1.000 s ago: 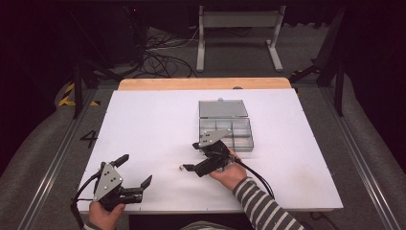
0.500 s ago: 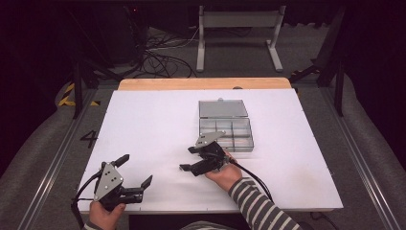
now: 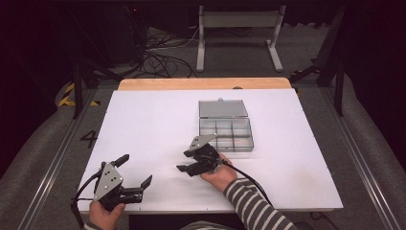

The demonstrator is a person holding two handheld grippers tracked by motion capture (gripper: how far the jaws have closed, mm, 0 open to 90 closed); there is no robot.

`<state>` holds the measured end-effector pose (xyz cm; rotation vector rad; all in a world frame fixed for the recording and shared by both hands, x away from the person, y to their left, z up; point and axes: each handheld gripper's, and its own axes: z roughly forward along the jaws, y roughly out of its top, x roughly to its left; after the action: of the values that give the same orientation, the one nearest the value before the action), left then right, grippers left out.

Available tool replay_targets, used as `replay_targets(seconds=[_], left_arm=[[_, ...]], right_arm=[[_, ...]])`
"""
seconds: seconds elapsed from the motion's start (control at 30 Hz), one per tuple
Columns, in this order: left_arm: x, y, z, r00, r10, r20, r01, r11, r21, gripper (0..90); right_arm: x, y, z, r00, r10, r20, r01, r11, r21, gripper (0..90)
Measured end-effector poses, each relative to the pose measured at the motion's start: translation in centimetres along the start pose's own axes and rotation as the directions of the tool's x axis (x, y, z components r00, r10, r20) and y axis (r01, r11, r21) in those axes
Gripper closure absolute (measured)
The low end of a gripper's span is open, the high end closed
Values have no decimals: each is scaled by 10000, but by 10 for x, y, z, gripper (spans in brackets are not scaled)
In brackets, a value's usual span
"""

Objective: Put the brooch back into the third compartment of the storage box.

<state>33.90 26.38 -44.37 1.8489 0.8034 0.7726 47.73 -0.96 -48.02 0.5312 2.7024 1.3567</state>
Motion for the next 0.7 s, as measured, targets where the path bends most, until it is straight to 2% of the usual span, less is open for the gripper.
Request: replay_targets(seconds=[0.33, 0.7], left_arm=[[-1, 0, 1, 10000, -8, -1, 8, 10000, 5, 52], [-1, 0, 1, 10000, -7, -7, 7, 10000, -10, 52]], right_arm=[[4, 0, 7, 9996, -222, 169, 217, 9994, 272, 485], [10, 0, 15, 9962, -813, 314, 788, 9941, 750, 604]])
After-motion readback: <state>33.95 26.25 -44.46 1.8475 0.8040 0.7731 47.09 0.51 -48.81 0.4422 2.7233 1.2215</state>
